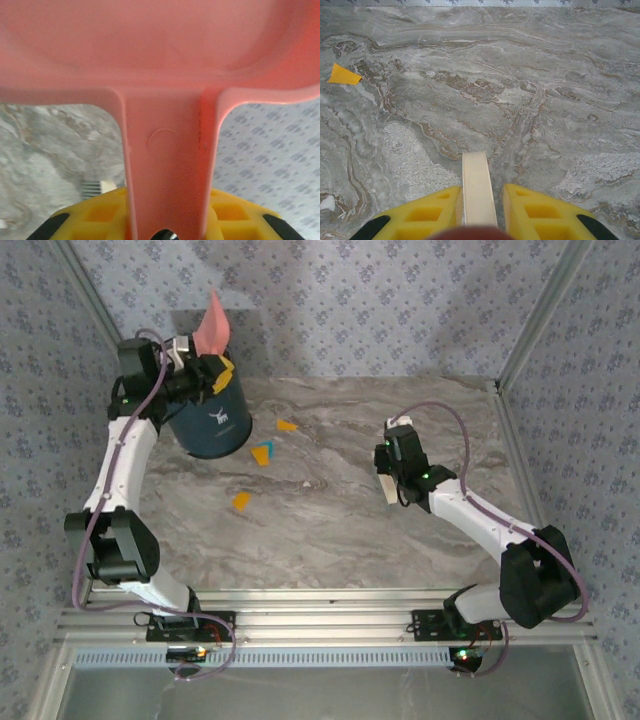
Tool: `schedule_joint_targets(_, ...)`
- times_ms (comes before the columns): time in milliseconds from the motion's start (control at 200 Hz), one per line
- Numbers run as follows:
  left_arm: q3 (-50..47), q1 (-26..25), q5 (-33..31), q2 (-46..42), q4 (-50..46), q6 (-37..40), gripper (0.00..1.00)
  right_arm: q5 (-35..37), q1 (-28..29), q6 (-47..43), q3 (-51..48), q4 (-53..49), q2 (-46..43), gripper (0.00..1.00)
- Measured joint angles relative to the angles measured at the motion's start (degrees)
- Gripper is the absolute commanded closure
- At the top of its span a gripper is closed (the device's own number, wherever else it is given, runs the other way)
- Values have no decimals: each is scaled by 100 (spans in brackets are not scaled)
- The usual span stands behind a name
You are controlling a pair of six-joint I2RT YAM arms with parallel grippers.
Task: Sweep away the paper scraps from the table
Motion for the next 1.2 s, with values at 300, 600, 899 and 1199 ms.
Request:
schedule_joint_targets(300,601,-2,-527,0,-2505,2649,100,-219,-11,66,-155,170,-155,100)
schedule_joint_targets(600,219,-345,-1499,-352,-3152,4142,100,-992,-26,492,-76,426,-151,100)
schedule_joint_targets(899,-774,-767,-2382,-1161,-2756,4765,100,-1906,9,1622,610,1106,835,100)
schedule_joint_targets(1199,-1714,-826,-2981,-1602,-2085,4787,100,-2271,59,3042,1537,1958,2205,100)
